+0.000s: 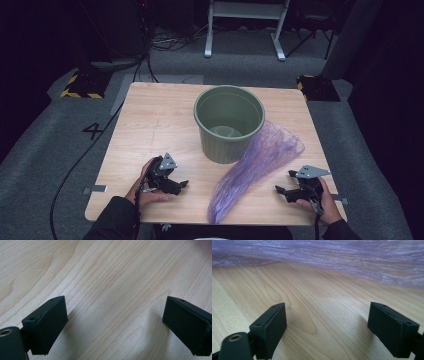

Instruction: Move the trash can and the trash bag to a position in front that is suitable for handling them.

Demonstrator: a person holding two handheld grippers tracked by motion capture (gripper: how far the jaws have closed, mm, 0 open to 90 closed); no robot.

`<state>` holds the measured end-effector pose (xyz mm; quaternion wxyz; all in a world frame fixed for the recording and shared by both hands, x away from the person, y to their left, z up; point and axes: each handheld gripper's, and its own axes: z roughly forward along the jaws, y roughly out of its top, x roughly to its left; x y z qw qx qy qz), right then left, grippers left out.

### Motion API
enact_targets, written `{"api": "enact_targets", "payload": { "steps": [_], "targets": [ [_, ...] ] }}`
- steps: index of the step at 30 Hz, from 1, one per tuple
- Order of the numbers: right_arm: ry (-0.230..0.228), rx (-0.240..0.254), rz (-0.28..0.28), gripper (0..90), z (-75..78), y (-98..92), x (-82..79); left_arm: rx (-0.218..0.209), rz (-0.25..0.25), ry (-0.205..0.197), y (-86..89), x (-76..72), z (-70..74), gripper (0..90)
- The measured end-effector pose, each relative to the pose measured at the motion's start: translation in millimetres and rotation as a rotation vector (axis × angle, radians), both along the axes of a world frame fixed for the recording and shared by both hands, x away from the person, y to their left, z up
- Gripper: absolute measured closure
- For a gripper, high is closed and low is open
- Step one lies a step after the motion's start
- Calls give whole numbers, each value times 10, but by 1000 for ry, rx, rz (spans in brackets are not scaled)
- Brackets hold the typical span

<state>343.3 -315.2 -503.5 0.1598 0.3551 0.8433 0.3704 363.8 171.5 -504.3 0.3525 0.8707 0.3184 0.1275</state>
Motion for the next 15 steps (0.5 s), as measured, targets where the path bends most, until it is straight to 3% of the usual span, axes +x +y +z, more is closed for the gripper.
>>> {"api": "enact_targets", "payload": {
  "steps": [13, 15],
  "targets": [
    [-4, 13, 29, 212, 8, -24, -23, -4, -9, 1, 31, 2, -2, 53],
    [-5, 45, 37, 213, 23, -45, -28, -9, -9, 1, 42, 2, -5, 53]
  ]
}}
